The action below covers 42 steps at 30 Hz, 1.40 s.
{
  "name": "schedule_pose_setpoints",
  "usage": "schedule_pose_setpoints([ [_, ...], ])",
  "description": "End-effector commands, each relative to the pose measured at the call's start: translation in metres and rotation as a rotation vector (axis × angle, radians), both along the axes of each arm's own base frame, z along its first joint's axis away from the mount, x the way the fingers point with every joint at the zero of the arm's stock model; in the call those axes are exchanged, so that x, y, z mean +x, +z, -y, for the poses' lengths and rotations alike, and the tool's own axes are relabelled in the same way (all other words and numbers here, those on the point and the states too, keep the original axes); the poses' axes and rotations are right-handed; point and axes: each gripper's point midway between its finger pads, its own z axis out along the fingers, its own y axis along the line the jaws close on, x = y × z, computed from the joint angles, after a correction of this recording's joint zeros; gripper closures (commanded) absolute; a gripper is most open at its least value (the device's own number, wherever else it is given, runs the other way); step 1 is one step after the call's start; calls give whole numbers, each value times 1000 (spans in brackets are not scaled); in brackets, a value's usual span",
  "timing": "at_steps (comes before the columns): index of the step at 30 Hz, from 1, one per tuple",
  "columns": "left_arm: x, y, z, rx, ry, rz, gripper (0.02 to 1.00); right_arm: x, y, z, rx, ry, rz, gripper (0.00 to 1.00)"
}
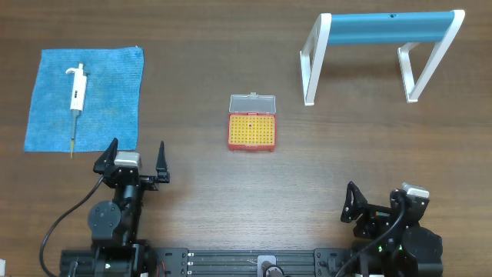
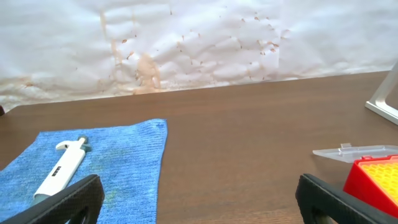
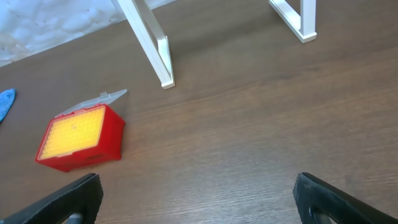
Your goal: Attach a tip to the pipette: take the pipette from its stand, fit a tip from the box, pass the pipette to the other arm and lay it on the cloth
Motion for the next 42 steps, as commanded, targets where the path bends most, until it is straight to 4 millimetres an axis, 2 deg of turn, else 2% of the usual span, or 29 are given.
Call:
schedule_pose_setpoints([
  [1, 0, -1, -3, -15, 21, -1, 23, 1, 0, 4, -8, -20, 1, 5],
  [33, 0, -1, -3, -15, 21, -1, 23, 1, 1, 6, -31, -24, 5, 3],
  [35, 0, -1, -3, -15, 21, -2, 23, 12, 11, 14, -93, -47, 74, 5],
  [39, 0, -1, -3, -15, 21, -1, 23, 52, 37, 25, -379, -13, 295, 5],
  [42, 0, -1, -3, -15, 21, -2, 23, 78, 42, 25, -423, -28, 446, 5],
])
